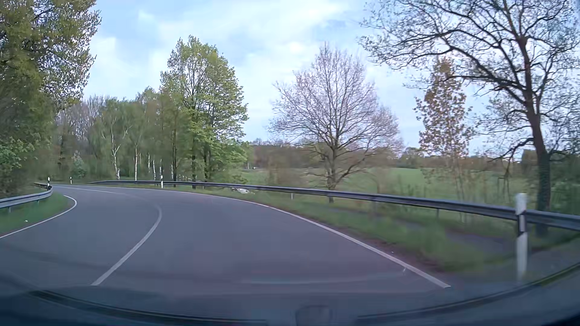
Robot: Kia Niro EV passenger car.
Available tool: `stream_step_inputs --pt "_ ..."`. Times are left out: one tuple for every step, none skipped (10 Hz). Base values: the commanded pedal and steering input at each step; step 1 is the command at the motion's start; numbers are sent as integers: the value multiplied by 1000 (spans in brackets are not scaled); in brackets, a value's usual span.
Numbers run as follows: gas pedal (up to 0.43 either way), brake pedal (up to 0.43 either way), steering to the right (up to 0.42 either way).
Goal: Follow the waypoints while adhering to traffic rules and regulations
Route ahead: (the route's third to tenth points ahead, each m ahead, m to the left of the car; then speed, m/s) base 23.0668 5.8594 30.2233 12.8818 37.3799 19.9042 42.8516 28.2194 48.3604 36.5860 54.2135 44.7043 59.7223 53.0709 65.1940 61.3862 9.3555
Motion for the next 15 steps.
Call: stream_step_inputs --pt "59 0 -140" --pt "59 0 -140" --pt "59 0 -139" --pt "59 0 -139" --pt "59 0 -138" --pt "59 0 -137" --pt "59 0 -134" --pt "59 0 -130" --pt "59 0 -125" --pt "59 0 -120" --pt "59 0 -116" --pt "59 0 -113" --pt "59 0 -108" --pt "67 0 -99" --pt "67 0 -91"
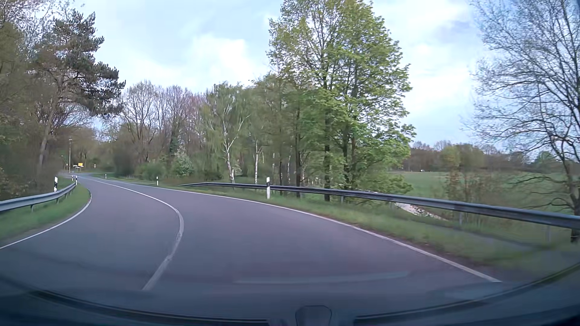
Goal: Follow the waypoints while adhering to traffic rules and regulations
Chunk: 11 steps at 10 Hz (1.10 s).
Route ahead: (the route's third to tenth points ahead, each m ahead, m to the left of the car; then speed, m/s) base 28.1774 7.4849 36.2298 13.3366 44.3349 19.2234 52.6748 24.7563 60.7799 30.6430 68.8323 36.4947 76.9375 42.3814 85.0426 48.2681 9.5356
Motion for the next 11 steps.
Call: stream_step_inputs --pt "67 0 -86" --pt "67 0 -87" --pt "67 0 -92" --pt "67 0 -99" --pt "67 0 -100" --pt "67 0 -100" --pt "67 0 -101" --pt "67 0 -101" --pt "67 0 -101" --pt "67 0 -103" --pt "67 0 -105"
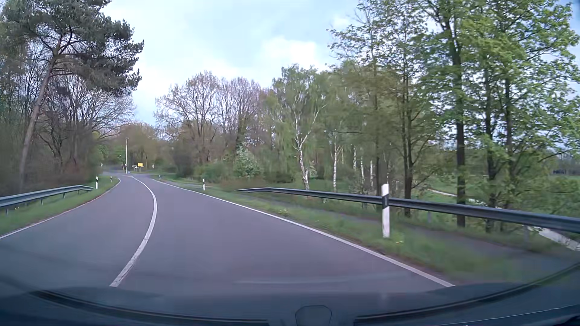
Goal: Follow the waypoints while adhering to traffic rules and regulations
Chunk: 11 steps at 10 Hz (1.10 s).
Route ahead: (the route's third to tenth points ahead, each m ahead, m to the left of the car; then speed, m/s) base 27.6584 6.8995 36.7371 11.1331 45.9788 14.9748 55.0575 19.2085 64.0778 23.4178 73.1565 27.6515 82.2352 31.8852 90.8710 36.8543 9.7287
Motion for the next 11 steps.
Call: stream_step_inputs --pt "67 0 -106" --pt "67 0 -107" --pt "67 0 -111" --pt "67 0 -114" --pt "67 0 -115" --pt "67 0 -115" --pt "67 0 -116" --pt "67 0 -116" --pt "67 0 -116" --pt "67 0 -116" --pt "67 0 -115"
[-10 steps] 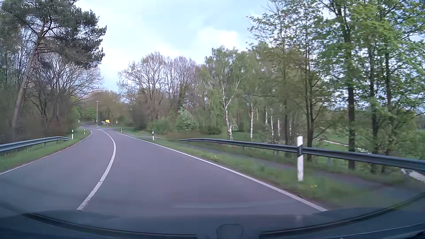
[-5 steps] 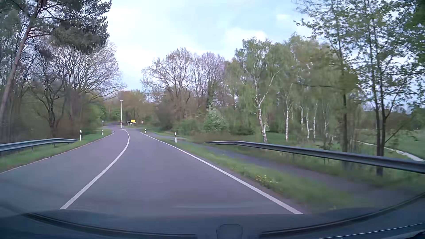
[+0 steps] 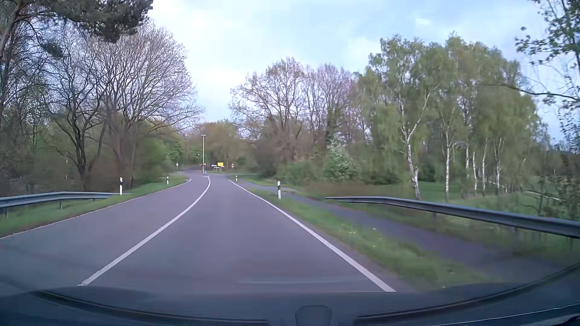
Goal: Follow the waypoints while adhering to traffic rules and regulations
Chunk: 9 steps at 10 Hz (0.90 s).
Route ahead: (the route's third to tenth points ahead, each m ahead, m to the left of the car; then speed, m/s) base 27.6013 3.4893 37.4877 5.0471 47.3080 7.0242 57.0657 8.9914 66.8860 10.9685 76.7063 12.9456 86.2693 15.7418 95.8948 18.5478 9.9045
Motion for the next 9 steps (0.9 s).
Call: stream_step_inputs --pt "67 0 -115" --pt "67 0 -107" --pt "67 0 -85" --pt "67 0 -72" --pt "67 0 -68" --pt "67 0 -68" --pt "67 0 -67" --pt "67 0 -59" --pt "67 0 -48"
